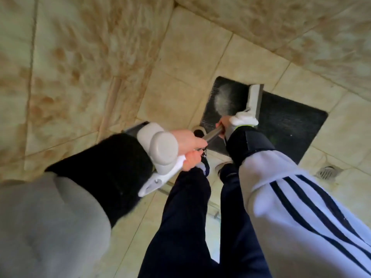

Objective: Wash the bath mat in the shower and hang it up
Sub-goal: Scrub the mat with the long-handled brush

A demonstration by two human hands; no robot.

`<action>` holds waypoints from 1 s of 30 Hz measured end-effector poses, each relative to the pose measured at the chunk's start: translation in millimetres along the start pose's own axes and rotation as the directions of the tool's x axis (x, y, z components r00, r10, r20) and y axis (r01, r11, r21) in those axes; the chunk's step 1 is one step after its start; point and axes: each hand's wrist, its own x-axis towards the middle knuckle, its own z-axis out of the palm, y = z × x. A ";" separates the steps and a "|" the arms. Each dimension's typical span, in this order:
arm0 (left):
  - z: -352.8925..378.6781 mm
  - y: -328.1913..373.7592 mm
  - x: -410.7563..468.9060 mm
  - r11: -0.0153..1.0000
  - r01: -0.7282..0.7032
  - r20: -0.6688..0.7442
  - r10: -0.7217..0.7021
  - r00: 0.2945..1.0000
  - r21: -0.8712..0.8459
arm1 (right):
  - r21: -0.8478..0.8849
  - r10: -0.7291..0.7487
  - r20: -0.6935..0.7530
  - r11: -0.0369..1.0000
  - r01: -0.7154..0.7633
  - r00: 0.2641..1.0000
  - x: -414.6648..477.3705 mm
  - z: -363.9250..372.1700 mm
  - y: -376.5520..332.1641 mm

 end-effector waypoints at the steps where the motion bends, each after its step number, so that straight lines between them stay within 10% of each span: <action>1: -15.7 -12.4 -15.1 1.000 -0.001 -0.048 0.000 0.999 -0.005 | 0.001 -0.022 0.088 1.000 0.022 0.996 -11.6 28.6 -1.7; 9: -49.7 -50.8 -83.9 0.993 -0.067 -0.214 0.045 0.976 -0.096 | -0.041 -0.023 0.224 0.999 0.033 0.974 -76.6 135.1 -14.2; 17: 25.7 -7.6 -34.8 0.995 -0.074 -0.069 0.079 0.994 0.067 | 0.111 0.000 -0.040 0.994 0.004 0.999 -47.5 -9.9 -6.0; 30: 161.0 21.0 29.9 0.854 0.151 -0.052 -0.144 0.988 0.498 | 0.307 0.160 -0.052 0.942 -0.136 0.986 -37.6 -164.7 112.2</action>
